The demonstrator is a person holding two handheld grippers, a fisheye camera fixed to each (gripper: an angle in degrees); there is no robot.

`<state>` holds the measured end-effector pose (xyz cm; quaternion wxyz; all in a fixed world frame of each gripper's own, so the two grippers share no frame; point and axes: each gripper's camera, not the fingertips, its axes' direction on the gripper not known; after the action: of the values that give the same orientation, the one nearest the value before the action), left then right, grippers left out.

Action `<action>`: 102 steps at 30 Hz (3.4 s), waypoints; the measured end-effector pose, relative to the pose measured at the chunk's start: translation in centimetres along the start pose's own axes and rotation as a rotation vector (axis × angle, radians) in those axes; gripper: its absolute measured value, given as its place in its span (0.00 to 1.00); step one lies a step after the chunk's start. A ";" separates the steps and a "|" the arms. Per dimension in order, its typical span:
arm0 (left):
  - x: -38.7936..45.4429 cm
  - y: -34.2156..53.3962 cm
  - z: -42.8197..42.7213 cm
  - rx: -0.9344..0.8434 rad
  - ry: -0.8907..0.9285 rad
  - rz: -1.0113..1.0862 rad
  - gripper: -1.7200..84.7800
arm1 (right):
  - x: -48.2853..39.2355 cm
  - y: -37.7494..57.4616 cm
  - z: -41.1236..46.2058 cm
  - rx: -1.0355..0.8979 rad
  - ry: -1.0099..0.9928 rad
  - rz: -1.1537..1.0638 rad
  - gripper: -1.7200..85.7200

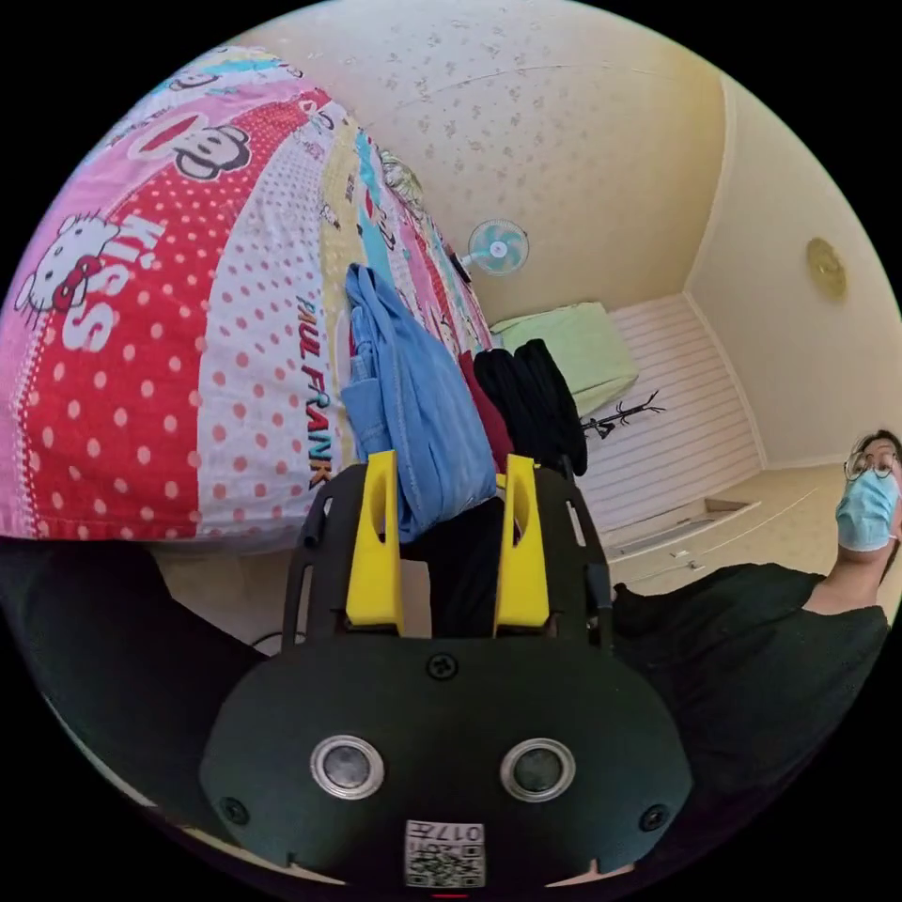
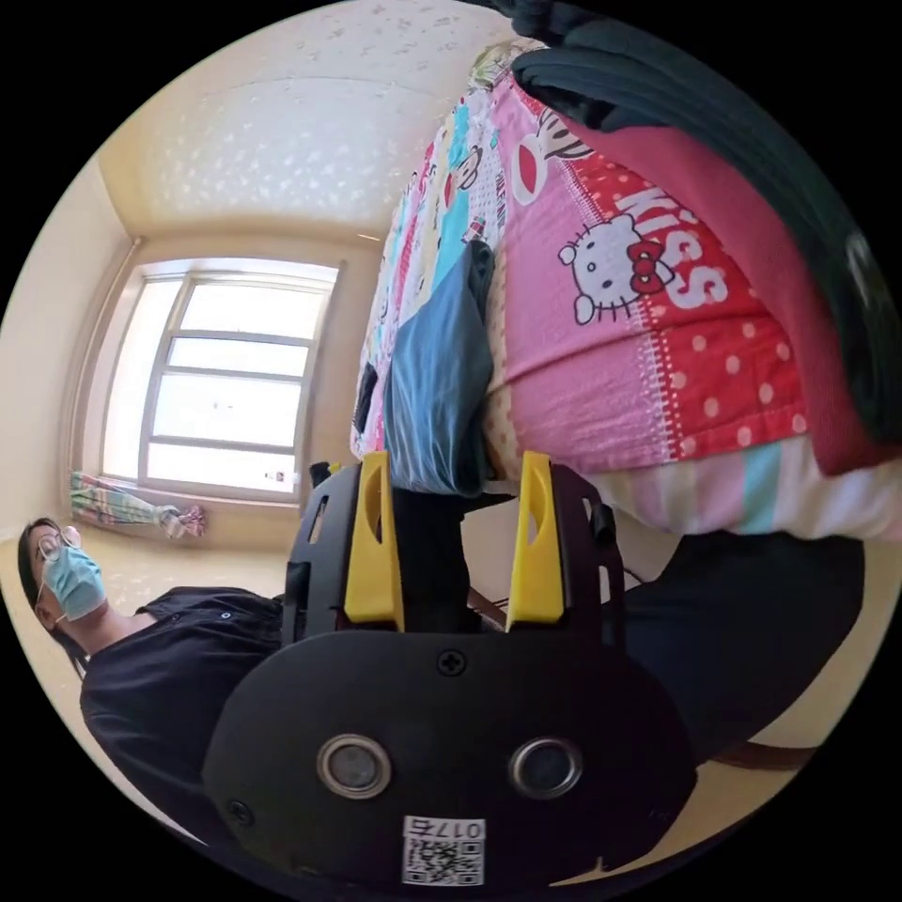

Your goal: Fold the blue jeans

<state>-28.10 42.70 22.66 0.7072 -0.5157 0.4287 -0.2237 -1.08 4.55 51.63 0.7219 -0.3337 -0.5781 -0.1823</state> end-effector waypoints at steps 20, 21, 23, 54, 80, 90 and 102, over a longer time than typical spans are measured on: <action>5.4 2.6 11.3 -0.212 -0.370 0.158 0.05 | -4.3 -4.0 4.1 0.032 -0.075 -0.085 0.16; 5.4 2.5 11.4 -0.214 -0.371 0.154 0.06 | -4.5 -4.2 4.5 0.023 -0.035 -0.087 0.16; 4.9 2.5 12.1 -0.243 -0.377 0.140 0.07 | -4.9 -4.4 5.2 0.014 0.020 -0.109 0.17; 1.4 -1.0 6.4 0.011 -0.205 -0.037 0.11 | -3.7 -6.4 9.4 -0.021 0.173 -0.105 0.12; -2.9 -3.2 11.4 -0.392 -0.716 -0.228 0.02 | 3.8 -5.9 9.5 -0.065 0.044 0.013 0.18; -7.5 -5.3 6.6 -0.251 -0.044 -0.312 0.22 | 10.5 -3.4 7.3 -0.106 -0.103 0.242 0.30; -11.2 -8.1 9.2 -0.311 0.173 -0.573 0.20 | 14.9 -2.7 11.4 -0.100 -0.364 0.394 0.29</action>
<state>-25.34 53.19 35.26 0.4893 -0.6963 0.3536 -0.3882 -7.01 12.29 67.83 0.6102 -0.5023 -0.6126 -0.0034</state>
